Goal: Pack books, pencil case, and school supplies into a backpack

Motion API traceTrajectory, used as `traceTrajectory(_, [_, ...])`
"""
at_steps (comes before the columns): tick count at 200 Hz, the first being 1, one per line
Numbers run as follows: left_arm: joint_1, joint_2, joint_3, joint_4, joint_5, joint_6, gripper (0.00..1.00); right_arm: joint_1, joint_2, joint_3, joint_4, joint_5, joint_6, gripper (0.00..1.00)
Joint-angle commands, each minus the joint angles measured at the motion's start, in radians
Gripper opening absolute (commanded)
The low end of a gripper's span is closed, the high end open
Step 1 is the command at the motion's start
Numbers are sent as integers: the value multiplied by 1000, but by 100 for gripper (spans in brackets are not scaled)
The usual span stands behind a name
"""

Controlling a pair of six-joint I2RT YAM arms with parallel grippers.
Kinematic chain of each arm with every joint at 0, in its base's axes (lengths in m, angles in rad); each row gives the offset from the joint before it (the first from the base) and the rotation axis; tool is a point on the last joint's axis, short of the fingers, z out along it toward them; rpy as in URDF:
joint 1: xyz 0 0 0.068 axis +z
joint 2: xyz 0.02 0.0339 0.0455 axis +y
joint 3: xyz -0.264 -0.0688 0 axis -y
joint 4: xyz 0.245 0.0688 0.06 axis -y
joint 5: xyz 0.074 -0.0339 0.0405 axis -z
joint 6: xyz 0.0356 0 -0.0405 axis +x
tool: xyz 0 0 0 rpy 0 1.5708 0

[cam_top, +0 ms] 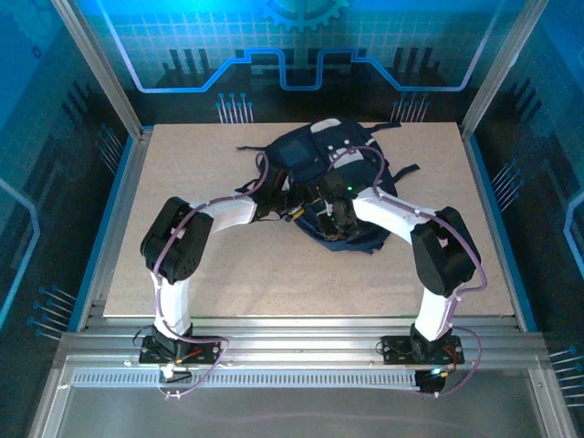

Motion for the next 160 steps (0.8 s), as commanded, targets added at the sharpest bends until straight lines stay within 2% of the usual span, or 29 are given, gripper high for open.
traceTrajectory(1, [-3, 26, 35, 18, -26, -17, 71, 24, 40, -13, -15, 68, 46, 19])
traceTrajectory(49, [-2, 39, 56, 14, -37, -13, 71, 24, 98, 11, -12, 82, 44, 23])
traceTrajectory(62, [-1, 42, 60, 15, -37, -17, 71, 24, 90, 3, -6, 82, 42, 18])
traceTrajectory(88, [-2, 57, 77, 12, -35, -23, 71, 12, 33, -29, 18, 69, 42, 0])
traceTrajectory(119, [-2, 79, 111, -8, -42, -6, 68, -41, -94, -73, 24, -40, 22, 0])
traceTrajectory(144, [0, 95, 137, -27, -67, 37, 58, -97, -191, -124, 50, -200, -15, 0])
traceTrajectory(160, [2, 113, 162, -44, -71, 62, 39, -128, -221, -147, 73, -308, -40, 0])
